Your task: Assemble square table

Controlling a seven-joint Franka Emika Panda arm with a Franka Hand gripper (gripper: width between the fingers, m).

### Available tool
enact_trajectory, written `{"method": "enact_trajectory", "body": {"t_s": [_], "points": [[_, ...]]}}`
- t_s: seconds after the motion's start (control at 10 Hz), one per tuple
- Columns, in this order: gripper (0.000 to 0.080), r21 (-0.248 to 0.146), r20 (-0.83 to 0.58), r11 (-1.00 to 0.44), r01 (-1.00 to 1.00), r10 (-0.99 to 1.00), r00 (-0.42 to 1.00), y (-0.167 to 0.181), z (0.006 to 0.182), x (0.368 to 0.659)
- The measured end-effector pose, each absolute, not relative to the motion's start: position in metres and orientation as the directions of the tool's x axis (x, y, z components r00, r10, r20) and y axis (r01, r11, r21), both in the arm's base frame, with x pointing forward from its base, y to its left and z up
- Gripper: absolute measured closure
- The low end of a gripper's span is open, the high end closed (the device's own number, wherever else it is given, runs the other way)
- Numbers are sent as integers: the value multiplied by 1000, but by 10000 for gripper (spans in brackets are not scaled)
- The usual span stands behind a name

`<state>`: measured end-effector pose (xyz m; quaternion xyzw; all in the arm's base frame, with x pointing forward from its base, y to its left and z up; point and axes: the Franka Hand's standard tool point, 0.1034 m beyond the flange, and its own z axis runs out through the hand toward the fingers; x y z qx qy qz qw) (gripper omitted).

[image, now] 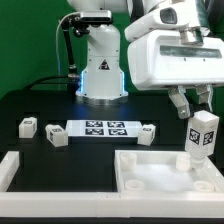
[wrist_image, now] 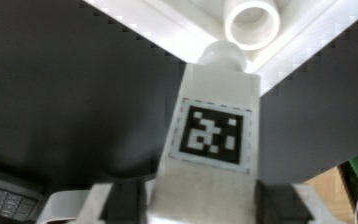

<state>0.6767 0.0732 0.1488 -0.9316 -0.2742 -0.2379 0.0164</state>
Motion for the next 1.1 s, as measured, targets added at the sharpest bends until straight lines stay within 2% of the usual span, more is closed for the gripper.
{"method": "enact_trajectory", "body": {"t_s": [0.2, 0.4, 0.8, 1.1], "points": [[509, 142, 505, -850, 507, 502, 702, 78, 145, 673], [509, 150, 516, -853, 500, 499, 696, 78, 135, 671], [509, 132, 506, -854, 504, 495, 706, 85, 113, 667], [509, 132, 510, -851, 508, 498, 702, 90, 111, 668]]}}
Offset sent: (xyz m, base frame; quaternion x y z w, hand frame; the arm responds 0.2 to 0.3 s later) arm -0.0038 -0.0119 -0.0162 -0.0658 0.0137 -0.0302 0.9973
